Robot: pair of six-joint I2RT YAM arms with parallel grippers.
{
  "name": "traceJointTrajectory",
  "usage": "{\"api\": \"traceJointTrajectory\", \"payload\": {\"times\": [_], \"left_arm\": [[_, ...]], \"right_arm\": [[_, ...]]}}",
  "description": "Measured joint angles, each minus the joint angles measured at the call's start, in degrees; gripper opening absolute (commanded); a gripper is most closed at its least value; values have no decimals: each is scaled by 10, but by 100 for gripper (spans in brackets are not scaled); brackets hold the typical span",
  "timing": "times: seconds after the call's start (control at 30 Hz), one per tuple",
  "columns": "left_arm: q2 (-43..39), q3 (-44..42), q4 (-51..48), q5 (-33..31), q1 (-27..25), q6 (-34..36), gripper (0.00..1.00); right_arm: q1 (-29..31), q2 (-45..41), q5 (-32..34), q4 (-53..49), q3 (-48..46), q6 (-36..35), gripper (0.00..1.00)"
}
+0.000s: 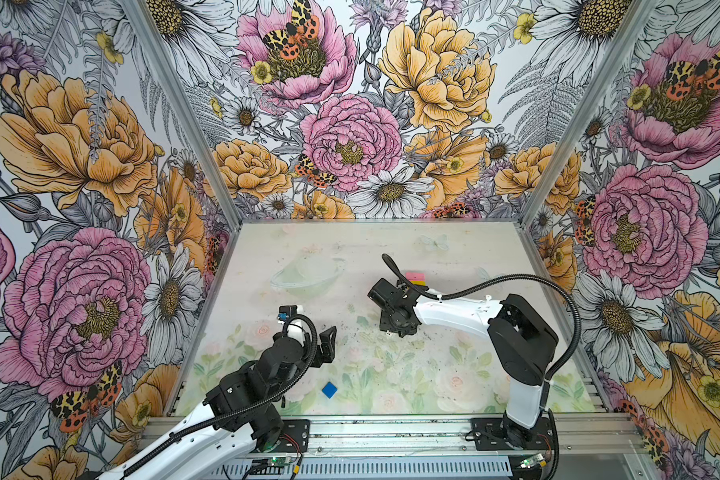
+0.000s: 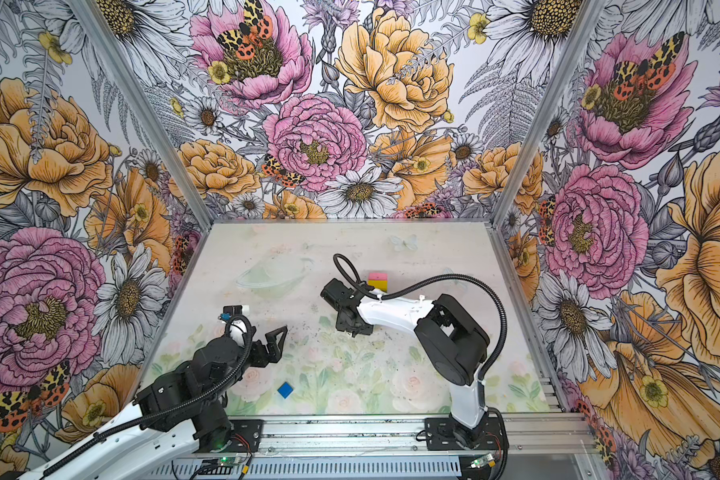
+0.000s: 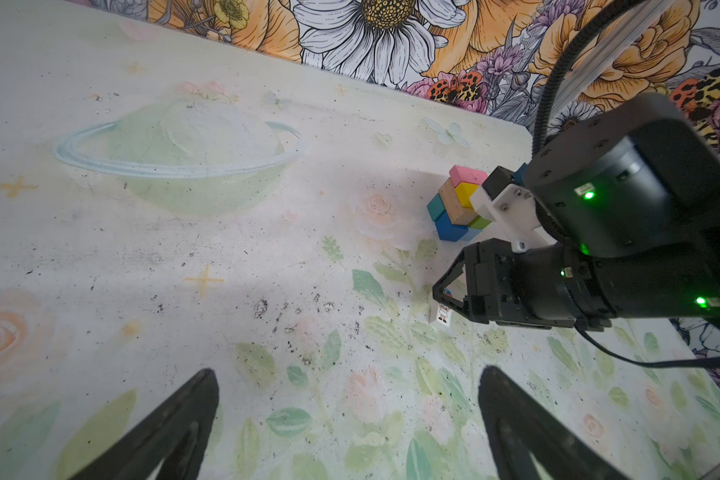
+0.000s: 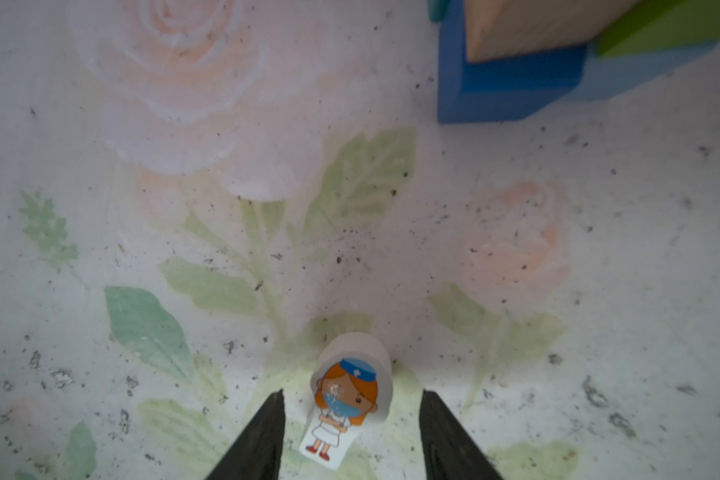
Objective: Build the wood block tower
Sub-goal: 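Close the right gripper on the nurse token while the left gripper withdraws, then lift the nurse token with the right gripper and carry it over the tower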
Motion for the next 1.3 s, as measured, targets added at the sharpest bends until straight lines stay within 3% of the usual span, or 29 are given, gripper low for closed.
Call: {"api": "traceJointTrajectory", "payload": {"times": [1.17, 1.3], "left_arm": [[-12, -6, 0, 6, 0, 2, 99], [-10, -6, 0, 7, 0, 1, 99]], "right_arm": [[6, 32, -5, -2, 12, -14, 43], [7, 35, -5, -2, 12, -23, 37]]}}
